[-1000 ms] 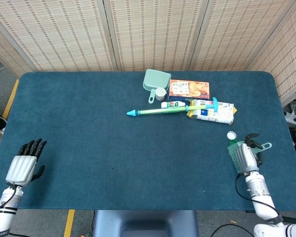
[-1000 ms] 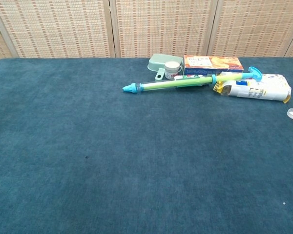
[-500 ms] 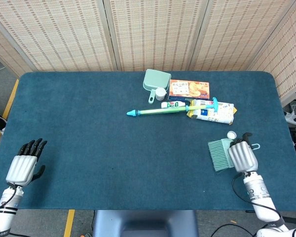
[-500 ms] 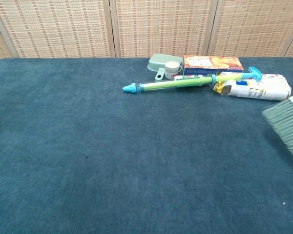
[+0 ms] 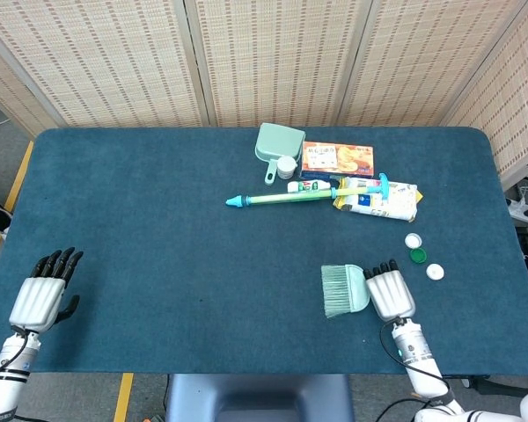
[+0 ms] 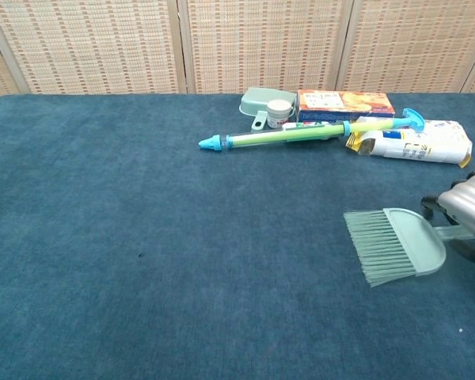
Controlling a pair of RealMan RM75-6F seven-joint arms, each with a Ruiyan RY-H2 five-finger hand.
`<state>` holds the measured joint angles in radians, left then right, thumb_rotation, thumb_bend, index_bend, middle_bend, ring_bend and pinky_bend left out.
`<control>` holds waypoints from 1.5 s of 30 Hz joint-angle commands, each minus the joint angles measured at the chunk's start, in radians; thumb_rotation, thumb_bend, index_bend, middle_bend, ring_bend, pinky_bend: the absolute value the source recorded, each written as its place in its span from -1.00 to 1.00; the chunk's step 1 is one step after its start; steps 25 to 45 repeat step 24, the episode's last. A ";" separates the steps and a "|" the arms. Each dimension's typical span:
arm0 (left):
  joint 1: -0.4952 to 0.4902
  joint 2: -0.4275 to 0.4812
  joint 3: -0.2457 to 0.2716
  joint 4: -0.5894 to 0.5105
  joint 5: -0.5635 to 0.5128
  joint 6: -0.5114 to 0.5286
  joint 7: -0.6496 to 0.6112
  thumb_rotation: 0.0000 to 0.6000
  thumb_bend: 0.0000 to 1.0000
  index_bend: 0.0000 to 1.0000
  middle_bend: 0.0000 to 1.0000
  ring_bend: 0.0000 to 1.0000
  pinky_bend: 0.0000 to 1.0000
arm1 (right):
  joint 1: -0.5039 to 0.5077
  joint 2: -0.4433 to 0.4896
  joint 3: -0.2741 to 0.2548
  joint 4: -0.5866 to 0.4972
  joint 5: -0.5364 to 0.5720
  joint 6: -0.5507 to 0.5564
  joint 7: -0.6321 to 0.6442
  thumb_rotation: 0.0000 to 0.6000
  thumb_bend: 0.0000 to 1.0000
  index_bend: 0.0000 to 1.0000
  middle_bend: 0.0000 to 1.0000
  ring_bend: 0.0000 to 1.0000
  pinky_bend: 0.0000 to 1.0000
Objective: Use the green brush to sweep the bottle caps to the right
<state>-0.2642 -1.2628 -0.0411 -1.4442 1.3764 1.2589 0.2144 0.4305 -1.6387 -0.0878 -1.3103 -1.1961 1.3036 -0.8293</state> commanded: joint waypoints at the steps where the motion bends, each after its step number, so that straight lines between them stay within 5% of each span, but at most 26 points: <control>1: 0.002 0.001 0.000 0.000 0.002 0.004 -0.003 1.00 -0.21 -1.00 -1.00 -1.00 -0.78 | -0.027 0.008 0.013 -0.014 0.020 -0.028 0.042 1.00 -0.44 -1.00 -0.91 -0.86 -0.70; 10: 0.013 0.006 -0.002 -0.002 0.027 0.044 -0.020 1.00 -0.21 -1.00 -1.00 -1.00 -0.78 | -0.122 0.137 -0.007 -0.171 -0.071 0.124 0.143 1.00 -0.57 -1.00 -1.00 -1.00 -0.97; 13: 0.027 0.009 0.006 -0.006 0.072 0.098 -0.028 1.00 -0.21 -1.00 -1.00 -1.00 -0.78 | -0.230 0.231 -0.026 -0.252 -0.195 0.357 0.256 1.00 -0.58 -1.00 -1.00 -1.00 -1.00; 16: 0.038 0.009 0.012 -0.003 0.105 0.135 -0.038 1.00 -0.21 -1.00 -1.00 -1.00 -0.78 | -0.267 0.282 -0.024 -0.261 -0.227 0.405 0.318 1.00 -0.58 -1.00 -1.00 -1.00 -1.00; 24: 0.063 0.006 0.029 0.005 0.186 0.220 -0.055 1.00 -0.21 -1.00 -1.00 -1.00 -0.80 | -0.304 0.356 0.010 -0.299 -0.238 0.397 0.412 1.00 -0.58 -1.00 -1.00 -1.00 -1.00; 45: 0.063 0.006 0.029 0.005 0.186 0.220 -0.055 1.00 -0.21 -1.00 -1.00 -1.00 -0.80 | -0.304 0.356 0.010 -0.299 -0.238 0.397 0.412 1.00 -0.58 -1.00 -1.00 -1.00 -1.00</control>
